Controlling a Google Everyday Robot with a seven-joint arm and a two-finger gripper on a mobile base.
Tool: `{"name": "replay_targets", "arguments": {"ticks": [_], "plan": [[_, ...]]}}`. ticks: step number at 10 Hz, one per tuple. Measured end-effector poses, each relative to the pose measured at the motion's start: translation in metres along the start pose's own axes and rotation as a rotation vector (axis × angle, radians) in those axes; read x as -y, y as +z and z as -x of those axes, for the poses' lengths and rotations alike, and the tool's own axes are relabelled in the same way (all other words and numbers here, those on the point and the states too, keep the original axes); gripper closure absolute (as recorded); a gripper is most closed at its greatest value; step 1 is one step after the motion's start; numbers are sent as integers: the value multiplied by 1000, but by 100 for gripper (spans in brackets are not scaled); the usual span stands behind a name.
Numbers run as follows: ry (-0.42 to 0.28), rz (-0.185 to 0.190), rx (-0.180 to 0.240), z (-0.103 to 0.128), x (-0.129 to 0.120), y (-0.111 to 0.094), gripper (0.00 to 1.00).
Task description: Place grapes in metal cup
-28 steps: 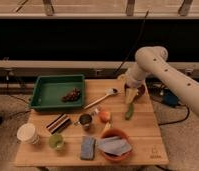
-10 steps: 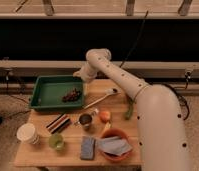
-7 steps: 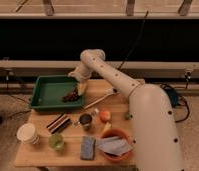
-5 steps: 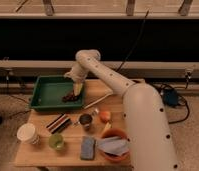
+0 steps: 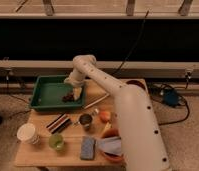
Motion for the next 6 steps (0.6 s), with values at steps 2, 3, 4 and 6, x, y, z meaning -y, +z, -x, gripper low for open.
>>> {"name": "replay_targets", "arguments": {"ticks": [2, 3, 4, 6], "plan": [[10, 29, -14, -6, -7, 7, 22], [11, 33, -17, -7, -8, 8, 23], [13, 50, -27, -10, -12, 12, 35], [13, 74, -43, -13, -16, 14, 58]]}}
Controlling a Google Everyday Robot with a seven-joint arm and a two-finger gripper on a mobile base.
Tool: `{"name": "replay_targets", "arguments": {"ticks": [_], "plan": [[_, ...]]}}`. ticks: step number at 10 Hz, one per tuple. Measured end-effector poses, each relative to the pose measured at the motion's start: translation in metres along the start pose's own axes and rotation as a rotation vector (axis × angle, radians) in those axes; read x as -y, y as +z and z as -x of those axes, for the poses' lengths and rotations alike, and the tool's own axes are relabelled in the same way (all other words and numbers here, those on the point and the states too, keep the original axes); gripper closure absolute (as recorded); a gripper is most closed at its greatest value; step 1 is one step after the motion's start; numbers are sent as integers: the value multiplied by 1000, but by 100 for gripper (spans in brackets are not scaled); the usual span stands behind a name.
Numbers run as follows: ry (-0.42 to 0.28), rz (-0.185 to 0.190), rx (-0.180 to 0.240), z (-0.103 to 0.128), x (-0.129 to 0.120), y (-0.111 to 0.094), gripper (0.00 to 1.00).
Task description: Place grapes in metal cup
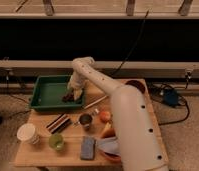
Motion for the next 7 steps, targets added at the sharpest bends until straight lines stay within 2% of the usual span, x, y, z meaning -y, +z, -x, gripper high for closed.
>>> {"name": "replay_targets", "arguments": {"ticks": [4, 5, 7], "plan": [[-16, 34, -16, 1, -4, -10, 96], [-27, 31, -19, 5, -1, -18, 100], [-60, 16, -17, 18, 4, -42, 100]]}}
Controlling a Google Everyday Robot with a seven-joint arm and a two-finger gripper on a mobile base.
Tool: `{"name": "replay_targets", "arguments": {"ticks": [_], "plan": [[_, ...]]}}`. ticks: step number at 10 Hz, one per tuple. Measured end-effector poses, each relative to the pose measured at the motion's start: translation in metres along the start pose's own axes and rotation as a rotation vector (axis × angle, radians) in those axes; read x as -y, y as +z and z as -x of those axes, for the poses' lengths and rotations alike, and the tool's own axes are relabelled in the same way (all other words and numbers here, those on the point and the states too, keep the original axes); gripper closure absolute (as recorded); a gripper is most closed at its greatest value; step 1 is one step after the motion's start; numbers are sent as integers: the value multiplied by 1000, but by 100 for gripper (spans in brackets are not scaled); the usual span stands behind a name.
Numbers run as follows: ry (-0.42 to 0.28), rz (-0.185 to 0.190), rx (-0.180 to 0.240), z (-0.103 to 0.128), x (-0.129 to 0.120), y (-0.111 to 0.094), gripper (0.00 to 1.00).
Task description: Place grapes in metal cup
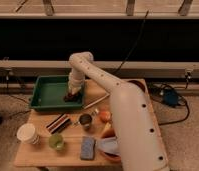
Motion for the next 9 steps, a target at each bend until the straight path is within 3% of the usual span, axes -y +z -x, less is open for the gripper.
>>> {"name": "replay_targets", "arguments": {"ticks": [2, 6, 9], "plan": [[-38, -17, 6, 18, 7, -21, 100], [-85, -88, 26, 45, 7, -84, 100], [-87, -139, 36, 41, -18, -130, 100]]}}
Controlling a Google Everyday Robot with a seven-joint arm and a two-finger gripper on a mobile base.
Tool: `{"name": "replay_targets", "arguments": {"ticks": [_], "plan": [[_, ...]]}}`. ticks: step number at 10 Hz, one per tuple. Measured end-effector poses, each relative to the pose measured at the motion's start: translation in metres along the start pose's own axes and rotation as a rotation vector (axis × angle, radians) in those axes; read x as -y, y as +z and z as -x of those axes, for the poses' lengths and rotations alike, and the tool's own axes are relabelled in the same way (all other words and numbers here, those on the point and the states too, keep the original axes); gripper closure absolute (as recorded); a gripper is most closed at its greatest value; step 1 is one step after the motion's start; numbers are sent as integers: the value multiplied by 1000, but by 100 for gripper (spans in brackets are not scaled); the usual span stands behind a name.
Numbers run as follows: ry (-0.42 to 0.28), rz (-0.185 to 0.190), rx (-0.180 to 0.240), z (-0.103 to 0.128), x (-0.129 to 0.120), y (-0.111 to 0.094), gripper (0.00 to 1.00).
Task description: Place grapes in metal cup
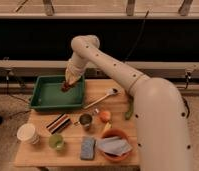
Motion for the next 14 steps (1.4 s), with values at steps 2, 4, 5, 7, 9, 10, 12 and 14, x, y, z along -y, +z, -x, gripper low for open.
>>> {"name": "replay_targets", "arguments": {"ticks": [2, 4, 5, 7, 9, 10, 12, 14], "plan": [[2, -7, 0, -1, -26, -20, 100], [-4, 5, -3, 13, -61, -28, 100], [-5, 13, -5, 17, -75, -30, 100], [-15, 45, -12, 31, -111, -29, 100], [-28, 70, -16, 41, -131, -27, 100], [-35, 87, -24, 44, -144, -26, 100], [-42, 107, -34, 44, -157, -26, 100], [-54, 128, -43, 46, -167, -25, 99]]}}
